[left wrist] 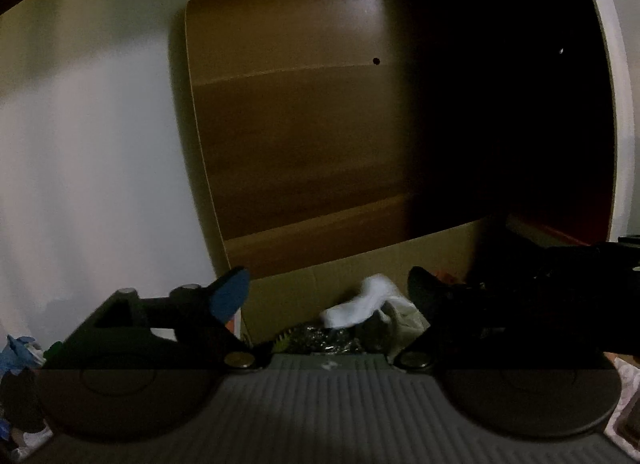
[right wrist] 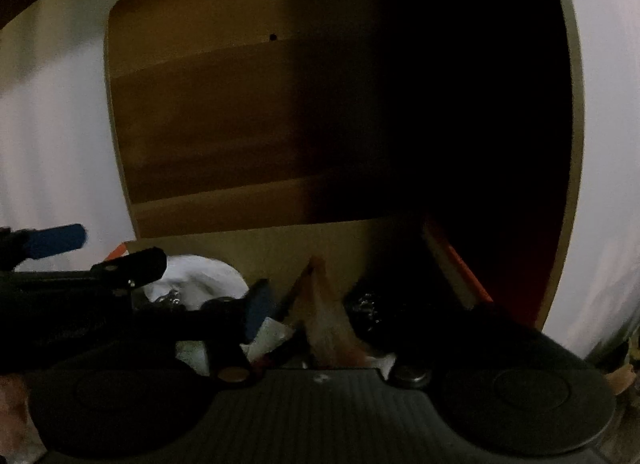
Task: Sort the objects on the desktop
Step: 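Lower into the orange box and open the left gripper while the right gripper releases the packet, then withdraw both grippers from the box and move back to the pile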
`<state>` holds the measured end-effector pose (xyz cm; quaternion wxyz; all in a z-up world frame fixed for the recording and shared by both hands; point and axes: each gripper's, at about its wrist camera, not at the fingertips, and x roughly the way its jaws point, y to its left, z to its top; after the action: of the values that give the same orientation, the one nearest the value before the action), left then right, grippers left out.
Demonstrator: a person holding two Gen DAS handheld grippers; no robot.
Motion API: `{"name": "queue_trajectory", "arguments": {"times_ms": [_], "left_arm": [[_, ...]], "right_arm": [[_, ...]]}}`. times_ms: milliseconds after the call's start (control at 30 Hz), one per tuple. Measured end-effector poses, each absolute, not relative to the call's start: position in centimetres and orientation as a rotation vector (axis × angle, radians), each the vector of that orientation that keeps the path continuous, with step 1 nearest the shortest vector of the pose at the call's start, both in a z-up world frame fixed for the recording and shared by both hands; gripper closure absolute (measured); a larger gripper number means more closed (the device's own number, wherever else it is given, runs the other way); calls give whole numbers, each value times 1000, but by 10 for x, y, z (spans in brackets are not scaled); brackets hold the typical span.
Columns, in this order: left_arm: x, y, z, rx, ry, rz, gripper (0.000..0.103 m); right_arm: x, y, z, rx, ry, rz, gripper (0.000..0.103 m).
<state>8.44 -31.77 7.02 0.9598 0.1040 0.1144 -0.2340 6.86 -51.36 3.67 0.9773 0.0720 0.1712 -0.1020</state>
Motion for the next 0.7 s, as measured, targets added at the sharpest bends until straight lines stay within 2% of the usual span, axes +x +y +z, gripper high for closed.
{"name": "queue_trajectory", "arguments": {"times_ms": [133, 233, 533, 700], "left_arm": [[78, -314, 73, 207, 211, -473, 0], [73, -311, 76, 205, 199, -477, 0], [35, -261, 74, 192, 173, -462, 0], [19, -210, 69, 167, 171, -402, 0]], "right_arm": [[63, -515, 36, 152, 329, -219, 39], [59, -515, 37, 156, 317, -228, 33], [34, -498, 44, 175, 282, -210, 31], [24, -456, 50, 153, 253, -137, 26]]}}
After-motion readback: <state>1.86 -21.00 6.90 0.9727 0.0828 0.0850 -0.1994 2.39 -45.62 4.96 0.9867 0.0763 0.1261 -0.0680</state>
